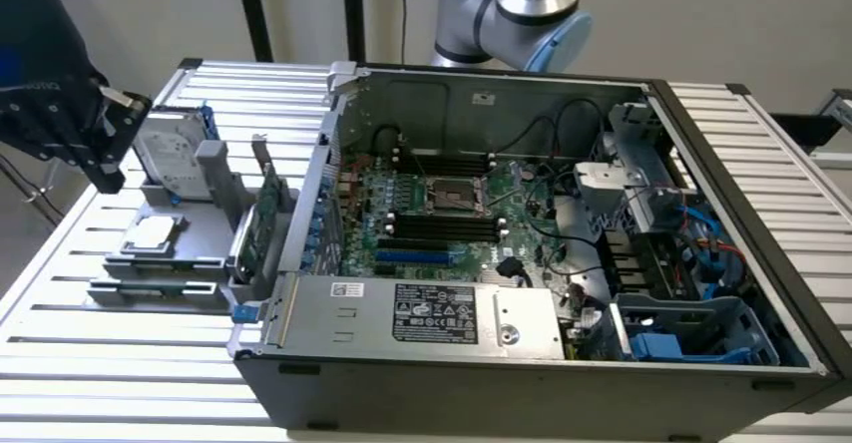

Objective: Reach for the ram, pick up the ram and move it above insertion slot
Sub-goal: 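Reach for the ram, then pick up the ram and move it above insertion slot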

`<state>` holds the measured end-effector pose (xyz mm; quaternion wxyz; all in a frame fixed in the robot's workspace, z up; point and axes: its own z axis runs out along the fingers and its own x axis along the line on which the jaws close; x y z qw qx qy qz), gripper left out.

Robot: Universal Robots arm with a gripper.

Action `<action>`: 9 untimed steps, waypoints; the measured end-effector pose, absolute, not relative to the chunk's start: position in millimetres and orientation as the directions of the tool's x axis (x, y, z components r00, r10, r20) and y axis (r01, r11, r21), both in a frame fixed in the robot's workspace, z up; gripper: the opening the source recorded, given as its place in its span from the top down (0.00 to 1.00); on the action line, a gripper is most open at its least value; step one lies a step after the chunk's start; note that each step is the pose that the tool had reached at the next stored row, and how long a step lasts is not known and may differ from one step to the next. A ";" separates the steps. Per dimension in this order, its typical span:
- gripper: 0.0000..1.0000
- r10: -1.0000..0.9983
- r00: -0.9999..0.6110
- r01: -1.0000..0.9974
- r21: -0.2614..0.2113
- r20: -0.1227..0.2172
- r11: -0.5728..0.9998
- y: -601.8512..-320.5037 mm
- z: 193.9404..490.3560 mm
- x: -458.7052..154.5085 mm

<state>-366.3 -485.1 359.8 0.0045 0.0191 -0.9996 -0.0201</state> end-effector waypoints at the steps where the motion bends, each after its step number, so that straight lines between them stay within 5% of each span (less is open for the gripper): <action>1: 0.89 -0.048 -0.999 -0.047 0.041 0.008 0.998 -485.2 357.9 -366.9; 9: 0.89 -0.170 -0.985 -0.170 0.039 -0.002 0.985 -485.2 345.7 -369.1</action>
